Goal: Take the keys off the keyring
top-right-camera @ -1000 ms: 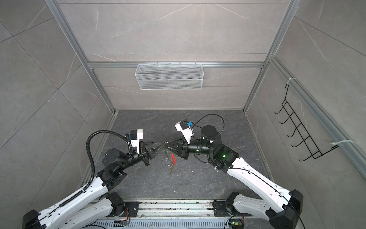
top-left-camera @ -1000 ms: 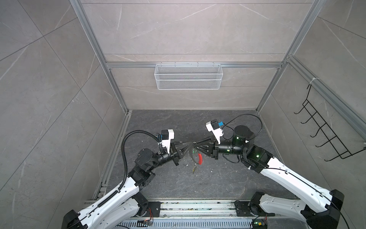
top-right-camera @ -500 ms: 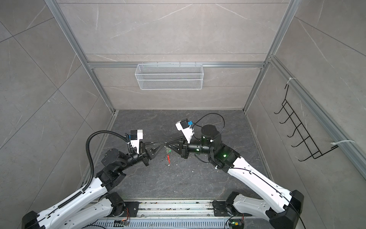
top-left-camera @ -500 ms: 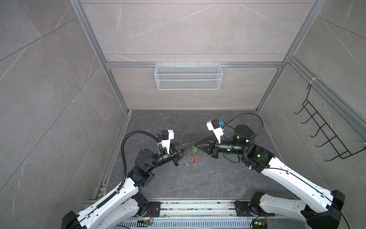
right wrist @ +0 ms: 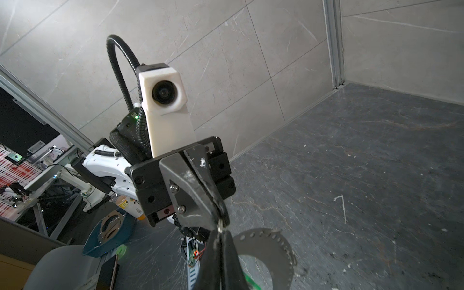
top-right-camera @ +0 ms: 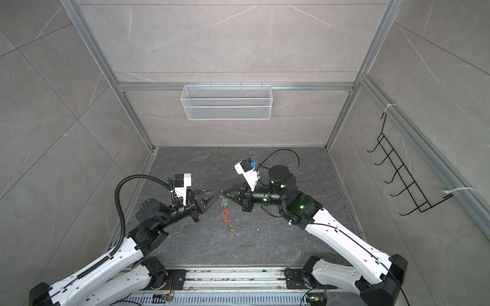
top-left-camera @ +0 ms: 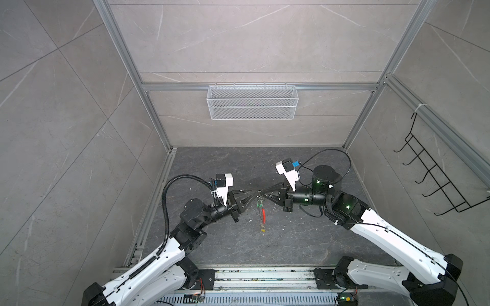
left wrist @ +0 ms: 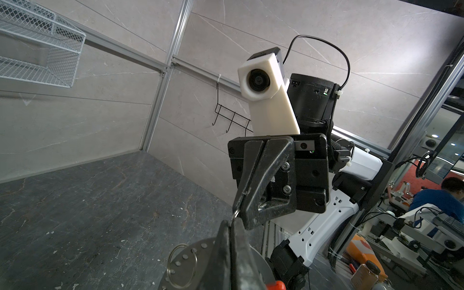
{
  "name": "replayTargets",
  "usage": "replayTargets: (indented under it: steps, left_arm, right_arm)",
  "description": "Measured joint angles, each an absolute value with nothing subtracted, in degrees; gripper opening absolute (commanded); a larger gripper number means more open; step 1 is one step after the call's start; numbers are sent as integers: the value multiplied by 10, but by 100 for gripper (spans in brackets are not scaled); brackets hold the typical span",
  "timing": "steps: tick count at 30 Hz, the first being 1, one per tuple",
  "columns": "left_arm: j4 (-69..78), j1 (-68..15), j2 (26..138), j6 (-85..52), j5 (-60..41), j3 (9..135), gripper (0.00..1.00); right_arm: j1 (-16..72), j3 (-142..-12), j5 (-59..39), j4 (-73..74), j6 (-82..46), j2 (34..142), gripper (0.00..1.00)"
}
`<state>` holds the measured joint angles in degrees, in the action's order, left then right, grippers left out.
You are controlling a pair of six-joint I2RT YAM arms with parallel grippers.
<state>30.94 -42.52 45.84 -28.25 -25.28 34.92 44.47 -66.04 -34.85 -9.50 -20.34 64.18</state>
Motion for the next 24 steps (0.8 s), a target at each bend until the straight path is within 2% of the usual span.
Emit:
replayTargets:
  steps: [2, 10, 18, 21, 24]
  left_arm:
    - [284, -426, 452, -277, -256, 353, 29]
    - [173, -426, 438, -256, -302, 392, 33]
    - [103, -426, 484, -241, -365, 437, 31]
    - [86, -426, 503, -239, -379, 441, 23]
    - [76, -426, 512, -239, -389, 441, 22]
  right_arm:
    - [444, -685, -348, -142, -183, 647, 0]
    - [436, -811, -354, -352, -56, 688, 0]
    - [435, -870, -365, -501, 44, 756, 0]
    - [435, -872, -369, -524, 57, 758, 0]
    - [435, -880, -370, -531, 61, 758, 0]
